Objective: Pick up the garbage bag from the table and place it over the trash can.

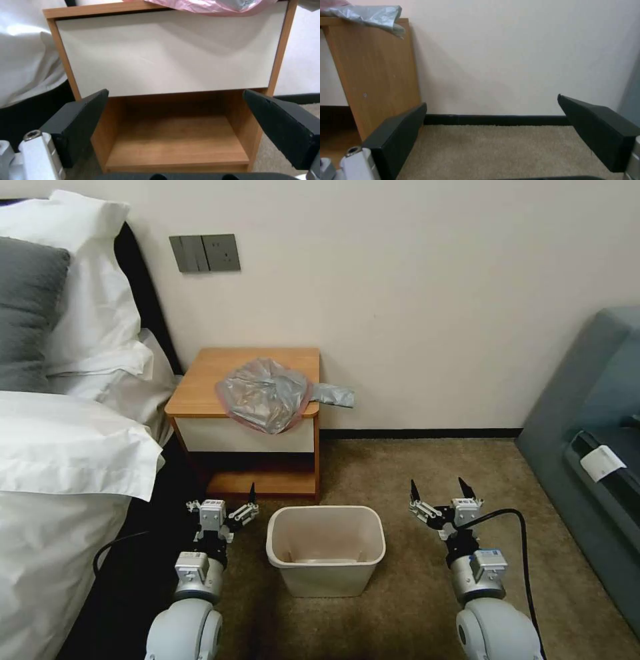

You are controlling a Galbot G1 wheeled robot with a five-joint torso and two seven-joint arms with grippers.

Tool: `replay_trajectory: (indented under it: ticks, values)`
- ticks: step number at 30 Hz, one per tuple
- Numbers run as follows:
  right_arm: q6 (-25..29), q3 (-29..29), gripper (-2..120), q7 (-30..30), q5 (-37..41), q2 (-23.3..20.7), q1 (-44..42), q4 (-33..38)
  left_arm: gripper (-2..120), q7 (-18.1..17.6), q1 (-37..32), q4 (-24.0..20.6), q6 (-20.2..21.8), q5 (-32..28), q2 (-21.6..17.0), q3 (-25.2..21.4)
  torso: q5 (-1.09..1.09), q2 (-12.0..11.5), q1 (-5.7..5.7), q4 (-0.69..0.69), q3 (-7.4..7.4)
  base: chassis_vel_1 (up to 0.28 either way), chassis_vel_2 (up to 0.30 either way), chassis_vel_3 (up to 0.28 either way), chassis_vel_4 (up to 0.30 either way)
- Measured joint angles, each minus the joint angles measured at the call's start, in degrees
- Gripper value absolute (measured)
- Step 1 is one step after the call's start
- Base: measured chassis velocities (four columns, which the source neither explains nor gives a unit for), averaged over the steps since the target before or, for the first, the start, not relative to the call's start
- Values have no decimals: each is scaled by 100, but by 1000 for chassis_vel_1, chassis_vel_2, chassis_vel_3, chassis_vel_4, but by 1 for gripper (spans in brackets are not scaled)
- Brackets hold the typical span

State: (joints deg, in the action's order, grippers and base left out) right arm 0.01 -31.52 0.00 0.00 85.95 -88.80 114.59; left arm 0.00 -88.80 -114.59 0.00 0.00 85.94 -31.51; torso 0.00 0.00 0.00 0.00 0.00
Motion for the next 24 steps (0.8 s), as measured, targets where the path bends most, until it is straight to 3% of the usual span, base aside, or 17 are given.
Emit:
replay_trajectory:
  ticks: [24]
  values:
    - [0,0,100,0,0,0,0,0,100,0,0,0,0,0,0,0,0,0,0,0,0,0,0,0,0]
